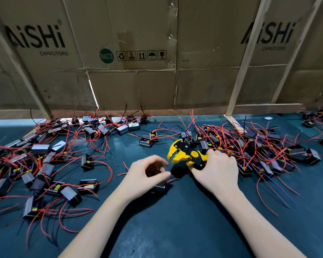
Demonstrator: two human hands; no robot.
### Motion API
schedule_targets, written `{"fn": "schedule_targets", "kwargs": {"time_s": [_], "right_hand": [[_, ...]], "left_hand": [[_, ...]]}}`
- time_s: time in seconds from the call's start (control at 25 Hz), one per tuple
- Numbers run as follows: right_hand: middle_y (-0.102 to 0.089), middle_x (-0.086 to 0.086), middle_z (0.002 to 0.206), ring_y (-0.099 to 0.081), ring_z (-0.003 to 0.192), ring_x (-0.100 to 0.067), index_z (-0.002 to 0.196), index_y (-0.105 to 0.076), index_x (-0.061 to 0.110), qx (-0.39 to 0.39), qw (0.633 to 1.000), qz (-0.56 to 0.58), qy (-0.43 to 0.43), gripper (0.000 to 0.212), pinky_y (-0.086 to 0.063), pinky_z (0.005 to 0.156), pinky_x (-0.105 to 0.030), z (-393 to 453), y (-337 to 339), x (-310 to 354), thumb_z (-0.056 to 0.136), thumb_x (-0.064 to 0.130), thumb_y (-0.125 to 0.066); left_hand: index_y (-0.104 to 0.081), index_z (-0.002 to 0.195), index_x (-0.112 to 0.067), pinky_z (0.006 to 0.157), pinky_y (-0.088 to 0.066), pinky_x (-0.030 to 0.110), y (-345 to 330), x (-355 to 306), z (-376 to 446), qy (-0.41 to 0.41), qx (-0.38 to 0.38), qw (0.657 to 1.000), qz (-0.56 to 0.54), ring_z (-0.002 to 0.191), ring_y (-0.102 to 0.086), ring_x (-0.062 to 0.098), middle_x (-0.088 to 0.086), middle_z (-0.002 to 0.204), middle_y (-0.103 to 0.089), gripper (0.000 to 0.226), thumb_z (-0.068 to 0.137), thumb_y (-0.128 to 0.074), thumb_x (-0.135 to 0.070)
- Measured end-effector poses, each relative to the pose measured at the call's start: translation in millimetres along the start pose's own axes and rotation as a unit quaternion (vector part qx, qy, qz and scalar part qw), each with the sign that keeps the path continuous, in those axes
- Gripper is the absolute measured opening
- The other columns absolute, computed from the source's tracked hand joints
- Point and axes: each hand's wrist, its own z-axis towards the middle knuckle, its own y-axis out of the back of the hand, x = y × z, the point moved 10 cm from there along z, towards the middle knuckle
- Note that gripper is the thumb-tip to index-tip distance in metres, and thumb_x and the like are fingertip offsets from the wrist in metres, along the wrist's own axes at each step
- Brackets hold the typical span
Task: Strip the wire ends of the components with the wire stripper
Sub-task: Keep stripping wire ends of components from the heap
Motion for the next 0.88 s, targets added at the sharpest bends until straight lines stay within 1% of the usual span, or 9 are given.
{"fn": "schedule_targets", "kwargs": {"time_s": [0.08,0.24,0.32,0.4,0.52,0.64,0.72,0.8,0.88], "right_hand": [[-0.066,-0.001,0.093,-0.062,0.092,-0.026,0.089,-0.057,0.017,0.0,1.0,0.008,-0.008,0.059,-0.038,0.079,-0.037,1,1,-4,0.074,0.073,-0.051],[-0.066,0.002,0.094,-0.062,0.094,-0.024,0.088,-0.055,0.02,0.006,1.0,0.023,-0.015,0.057,-0.037,0.08,-0.037,2,0,-7,0.074,0.074,-0.05],[-0.066,0.001,0.094,-0.062,0.094,-0.024,0.087,-0.054,0.02,0.006,0.999,0.029,-0.013,0.056,-0.037,0.079,-0.037,2,1,-8,0.074,0.074,-0.051],[-0.065,0.001,0.093,-0.061,0.094,-0.025,0.087,-0.054,0.02,0.009,1.0,0.028,-0.011,0.056,-0.037,0.08,-0.037,2,0,-7,0.074,0.075,-0.05],[-0.065,0.001,0.094,-0.061,0.094,-0.025,0.088,-0.055,0.019,0.01,0.999,0.027,-0.014,0.057,-0.038,0.081,-0.037,2,0,-7,0.073,0.074,-0.051],[-0.066,0.001,0.096,-0.061,0.095,-0.025,0.091,-0.057,0.019,0.005,1.0,0.014,-0.016,0.058,-0.038,0.08,-0.037,3,1,-8,0.073,0.073,-0.051],[-0.066,0.0,0.095,-0.061,0.094,-0.026,0.09,-0.057,0.018,0.005,1.0,0.009,-0.013,0.057,-0.038,0.079,-0.037,3,1,-8,0.073,0.072,-0.051],[-0.065,0.0,0.092,-0.061,0.092,-0.026,0.087,-0.056,0.018,0.003,1.0,0.013,-0.006,0.054,-0.037,0.079,-0.038,3,1,-7,0.073,0.07,-0.053],[-0.065,0.0,0.091,-0.061,0.091,-0.026,0.087,-0.056,0.018,0.0,1.0,0.015,-0.002,0.053,-0.037,0.079,-0.038,2,1,-4,0.072,0.068,-0.056]], "left_hand": [[-0.073,0.084,-0.026,0.067,-0.047,0.015,-5,-10,-1,-0.023,0.011,0.996,0.08,0.07,-0.062,0.005,-0.011,0.078,-0.069,0.01,0.078,-0.081,-0.027],[-0.07,0.073,-0.025,0.061,-0.042,0.015,-11,-15,1,-0.009,0.005,0.99,0.143,0.061,-0.056,0.002,-0.017,0.063,-0.062,0.008,0.074,-0.073,-0.018],[-0.068,0.073,-0.024,0.063,-0.042,0.017,-13,-15,1,0.001,-0.004,0.984,0.179,0.063,-0.055,0.003,-0.016,0.063,-0.062,0.006,0.072,-0.069,-0.018],[-0.066,0.074,-0.023,0.071,-0.043,0.02,-16,-15,0,0.0,-0.001,0.98,0.199,0.074,-0.057,0.005,-0.014,0.069,-0.065,0.004,0.073,-0.067,-0.019],[-0.062,0.081,-0.022,0.078,-0.037,0.024,-21,-17,-2,-0.019,0.021,0.985,0.17,0.084,-0.053,0.006,-0.015,0.077,-0.065,0.007,0.085,-0.064,-0.016],[-0.056,0.086,-0.018,0.079,-0.039,0.024,-18,-24,-3,-0.049,0.015,0.991,0.121,0.078,-0.053,0.01,-0.012,0.077,-0.06,0.01,0.095,-0.058,-0.013],[-0.054,0.086,-0.017,0.077,-0.041,0.013,-11,-27,-3,-0.056,-0.014,0.996,0.073,0.072,-0.057,0.012,-0.007,0.072,-0.063,0.013,0.096,-0.056,-0.009],[-0.055,0.085,-0.018,0.074,-0.036,0.003,-1,-24,-3,-0.038,-0.057,0.997,0.037,0.067,-0.057,0.017,-0.004,0.067,-0.064,0.014,0.095,-0.057,-0.007],[-0.057,0.085,-0.019,0.073,-0.034,0.002,6,-16,-2,-0.013,-0.088,0.996,-0.003,0.062,-0.052,0.018,-0.002,0.065,-0.065,0.015,0.093,-0.059,-0.007]]}}
